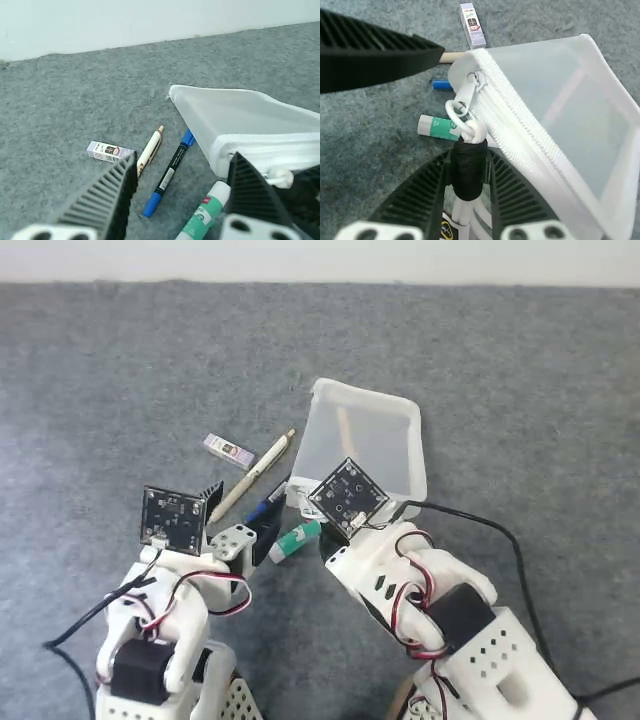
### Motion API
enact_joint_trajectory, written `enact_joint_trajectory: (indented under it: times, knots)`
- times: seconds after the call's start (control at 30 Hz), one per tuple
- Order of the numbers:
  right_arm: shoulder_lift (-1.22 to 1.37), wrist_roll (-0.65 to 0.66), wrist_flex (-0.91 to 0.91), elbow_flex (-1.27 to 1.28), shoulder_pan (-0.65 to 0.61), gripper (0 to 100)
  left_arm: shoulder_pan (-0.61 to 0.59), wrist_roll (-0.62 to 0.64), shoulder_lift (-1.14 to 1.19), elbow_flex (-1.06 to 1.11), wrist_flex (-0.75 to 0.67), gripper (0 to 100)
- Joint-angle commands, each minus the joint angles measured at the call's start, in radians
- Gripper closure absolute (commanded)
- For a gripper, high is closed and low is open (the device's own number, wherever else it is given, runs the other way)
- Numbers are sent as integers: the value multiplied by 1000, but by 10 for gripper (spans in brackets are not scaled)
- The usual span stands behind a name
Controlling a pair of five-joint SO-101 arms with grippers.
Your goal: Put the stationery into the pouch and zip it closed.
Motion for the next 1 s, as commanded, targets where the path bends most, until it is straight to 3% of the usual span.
enact_joint_trajectory:
  times: [0.0, 0.23, 0.63, 0.97]
  knots:
    - [-33, 11, -22, -20, 8, 991, 6, 15, 6, 21, -57, 725]
    - [-33, 9, -18, -21, 8, 991, 6, 15, 6, 102, -164, 754]
    - [-33, 15, 4, -23, -50, 991, 78, 15, 8, 139, -172, 754]
    - [-48, 17, 8, -23, -54, 991, 21, 15, 8, 185, -250, 758]
